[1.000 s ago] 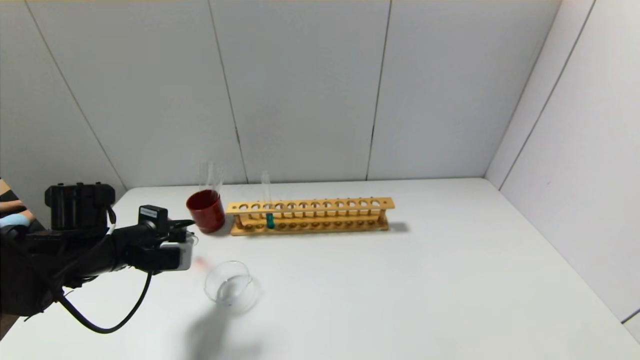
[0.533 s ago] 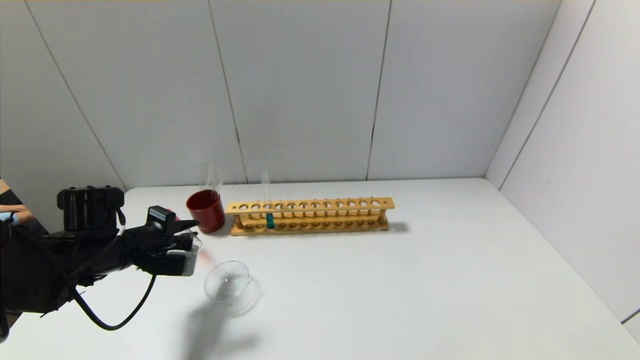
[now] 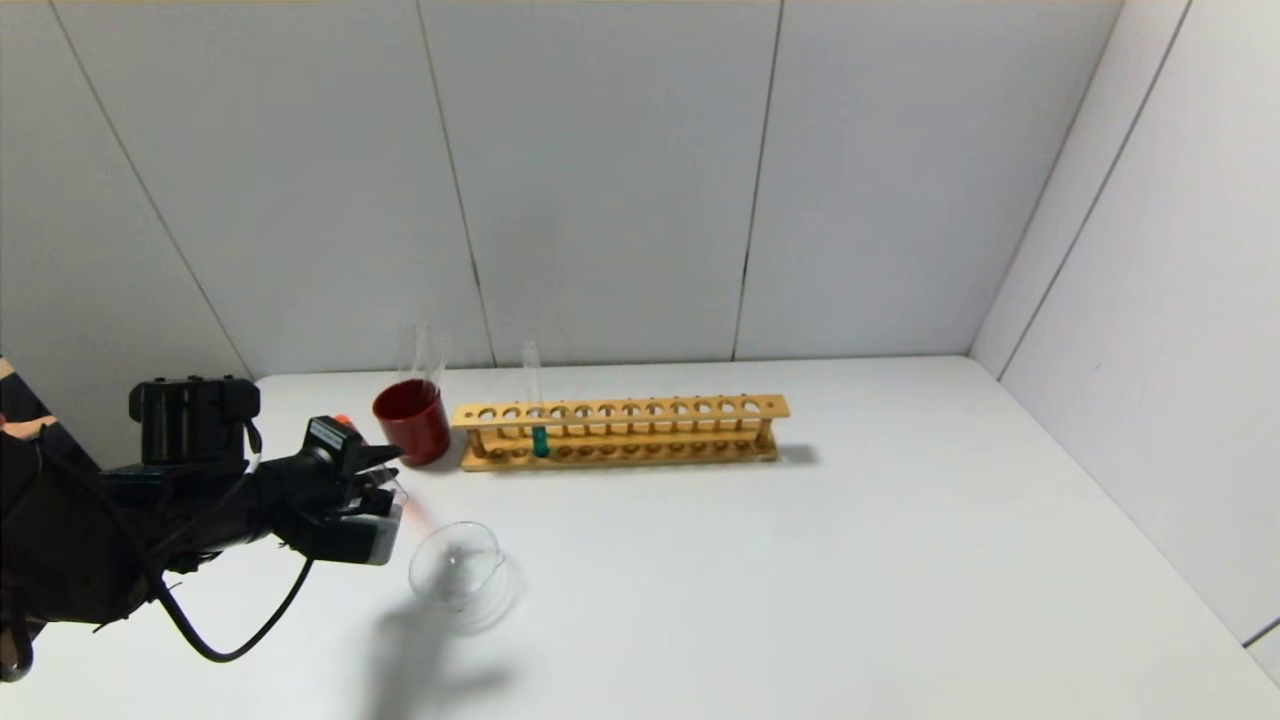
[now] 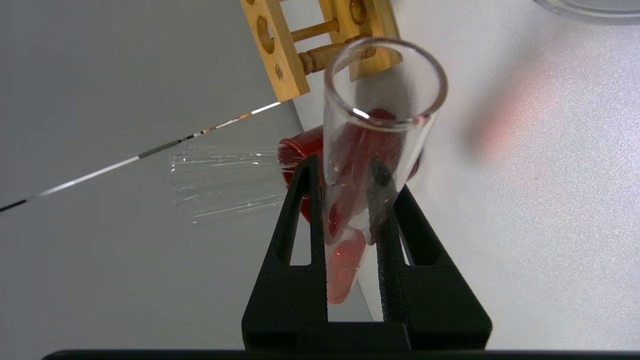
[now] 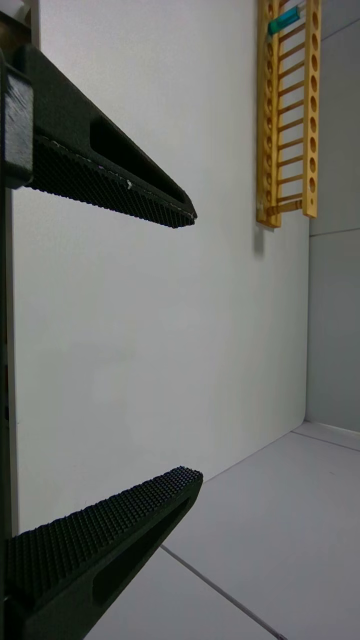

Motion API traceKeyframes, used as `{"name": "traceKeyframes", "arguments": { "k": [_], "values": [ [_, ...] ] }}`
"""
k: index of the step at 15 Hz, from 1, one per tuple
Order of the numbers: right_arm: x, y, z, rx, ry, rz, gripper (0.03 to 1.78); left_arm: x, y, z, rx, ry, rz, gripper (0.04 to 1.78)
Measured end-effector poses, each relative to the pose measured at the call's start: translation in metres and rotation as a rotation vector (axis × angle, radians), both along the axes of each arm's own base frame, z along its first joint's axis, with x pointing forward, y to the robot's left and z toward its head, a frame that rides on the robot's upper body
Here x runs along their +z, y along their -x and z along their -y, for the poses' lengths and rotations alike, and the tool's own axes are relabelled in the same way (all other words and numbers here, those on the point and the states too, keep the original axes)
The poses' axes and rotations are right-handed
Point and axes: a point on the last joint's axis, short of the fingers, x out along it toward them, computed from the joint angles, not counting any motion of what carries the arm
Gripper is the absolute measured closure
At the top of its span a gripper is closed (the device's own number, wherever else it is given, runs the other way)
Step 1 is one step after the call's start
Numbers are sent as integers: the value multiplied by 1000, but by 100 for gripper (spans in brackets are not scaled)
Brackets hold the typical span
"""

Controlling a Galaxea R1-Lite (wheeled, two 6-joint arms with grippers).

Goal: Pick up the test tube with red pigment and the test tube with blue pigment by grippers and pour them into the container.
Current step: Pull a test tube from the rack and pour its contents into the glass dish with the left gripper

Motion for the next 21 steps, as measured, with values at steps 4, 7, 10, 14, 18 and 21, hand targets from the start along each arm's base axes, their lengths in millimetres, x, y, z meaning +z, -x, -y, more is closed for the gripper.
{"name": "traceKeyframes", "arguments": {
  "k": [4, 7, 10, 14, 18, 21],
  "values": [
    [0, 0, 0, 0, 0, 0, 6, -3, -2, 10, -10, -23, -5, 149],
    [0, 0, 0, 0, 1, 0, 6, -5, -2, 14, -9, -33, -7, 149],
    [0, 0, 0, 2, 0, 0, 6, -6, -3, 15, 1, -43, -7, 149],
    [0, 0, 0, 0, 0, 0, 6, -6, -2, 18, -27, -81, 7, 149],
    [0, 0, 0, 1, 0, 0, 6, -8, -2, 24, -39, -98, 7, 149],
    [0, 0, 0, 1, 1, 0, 6, -6, -3, 25, -47, -147, 45, 149]
  ]
}}
